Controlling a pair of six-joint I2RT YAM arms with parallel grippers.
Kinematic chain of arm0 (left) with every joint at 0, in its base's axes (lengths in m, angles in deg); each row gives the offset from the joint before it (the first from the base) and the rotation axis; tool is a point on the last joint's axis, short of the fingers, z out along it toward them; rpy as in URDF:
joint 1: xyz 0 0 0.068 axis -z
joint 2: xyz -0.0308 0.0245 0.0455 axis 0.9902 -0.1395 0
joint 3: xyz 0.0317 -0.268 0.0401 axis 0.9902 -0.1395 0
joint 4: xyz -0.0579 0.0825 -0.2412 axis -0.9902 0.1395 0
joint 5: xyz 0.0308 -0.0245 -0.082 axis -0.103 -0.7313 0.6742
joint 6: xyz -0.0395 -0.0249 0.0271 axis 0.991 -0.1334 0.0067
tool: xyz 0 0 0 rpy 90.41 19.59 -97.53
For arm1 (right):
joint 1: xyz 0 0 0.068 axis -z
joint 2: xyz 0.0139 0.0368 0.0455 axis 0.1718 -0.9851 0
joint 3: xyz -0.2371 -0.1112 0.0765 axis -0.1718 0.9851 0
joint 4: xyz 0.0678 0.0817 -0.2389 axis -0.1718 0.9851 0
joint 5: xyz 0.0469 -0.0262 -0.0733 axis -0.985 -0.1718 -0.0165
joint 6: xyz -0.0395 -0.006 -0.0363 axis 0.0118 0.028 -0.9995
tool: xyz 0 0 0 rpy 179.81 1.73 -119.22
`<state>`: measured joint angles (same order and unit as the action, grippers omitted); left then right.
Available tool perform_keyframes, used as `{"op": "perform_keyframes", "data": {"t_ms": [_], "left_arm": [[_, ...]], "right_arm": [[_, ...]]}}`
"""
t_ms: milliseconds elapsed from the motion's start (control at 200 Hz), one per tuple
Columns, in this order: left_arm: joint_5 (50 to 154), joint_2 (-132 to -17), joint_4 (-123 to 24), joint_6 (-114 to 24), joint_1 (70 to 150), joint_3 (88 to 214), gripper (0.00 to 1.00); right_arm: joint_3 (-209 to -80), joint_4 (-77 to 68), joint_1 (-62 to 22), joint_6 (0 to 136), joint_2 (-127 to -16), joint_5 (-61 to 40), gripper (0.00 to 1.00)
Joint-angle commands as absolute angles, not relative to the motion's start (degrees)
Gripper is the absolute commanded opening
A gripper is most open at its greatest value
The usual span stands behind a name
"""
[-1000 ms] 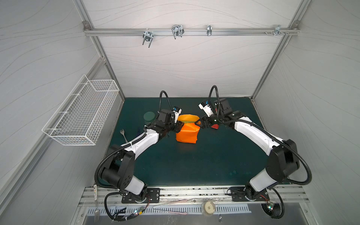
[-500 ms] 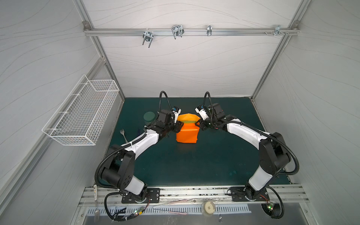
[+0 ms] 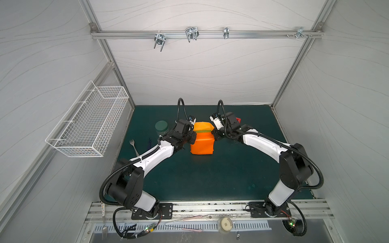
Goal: Wrap a gift box in wrapping paper
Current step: Fold the wrapping paper for the gift box.
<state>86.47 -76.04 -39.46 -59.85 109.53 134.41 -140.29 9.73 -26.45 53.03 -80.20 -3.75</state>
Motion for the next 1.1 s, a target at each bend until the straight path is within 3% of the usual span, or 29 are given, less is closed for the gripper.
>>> {"op": "perform_keyframes", "data": {"t_ms": [0, 85, 270, 380, 440, 545, 660, 730, 830, 1096], "left_arm": [[83.3, -77.1, -40.0, -59.7, 109.9, 136.4, 0.11], [83.0, -78.4, -39.9, -59.8, 110.3, 137.1, 0.00], [83.3, -79.1, -41.0, -59.8, 110.5, 135.4, 0.00], [83.7, -78.8, -41.9, -60.2, 110.5, 134.4, 0.00], [83.6, -78.5, -42.2, -60.4, 110.5, 133.9, 0.00], [83.9, -78.1, -42.4, -60.4, 110.6, 133.7, 0.00], [84.0, -77.7, -42.8, -60.8, 110.6, 133.8, 0.00], [84.0, -77.5, -42.9, -60.8, 110.6, 133.8, 0.00], [84.6, -76.9, -43.1, -60.8, 110.7, 133.6, 0.00], [84.7, -77.1, -43.1, -60.7, 111.1, 133.8, 0.00]], "right_arm": [[-140.6, 11.1, -26.9, 52.8, -81.4, -1.9, 0.01], [-141.2, 11.3, -27.0, 52.5, -81.5, -2.4, 0.02], [-143.0, 12.5, -27.0, 51.4, -80.7, -3.9, 0.12], [-143.5, 13.4, -25.6, 49.9, -78.2, -8.2, 0.31], [-143.0, 13.8, -23.3, 48.5, -76.0, -15.7, 0.42], [-139.2, 11.8, -18.5, 47.5, -71.8, -25.4, 0.51], [-135.0, 7.7, -12.0, 49.3, -70.1, -30.0, 0.51], [-135.6, 7.7, -9.7, 50.4, -72.0, -28.4, 0.45], [-139.2, 9.4, -9.9, 51.0, -76.6, -27.1, 0.38], [-143.8, 9.0, -14.5, 52.2, -83.7, -28.0, 0.37]]}}
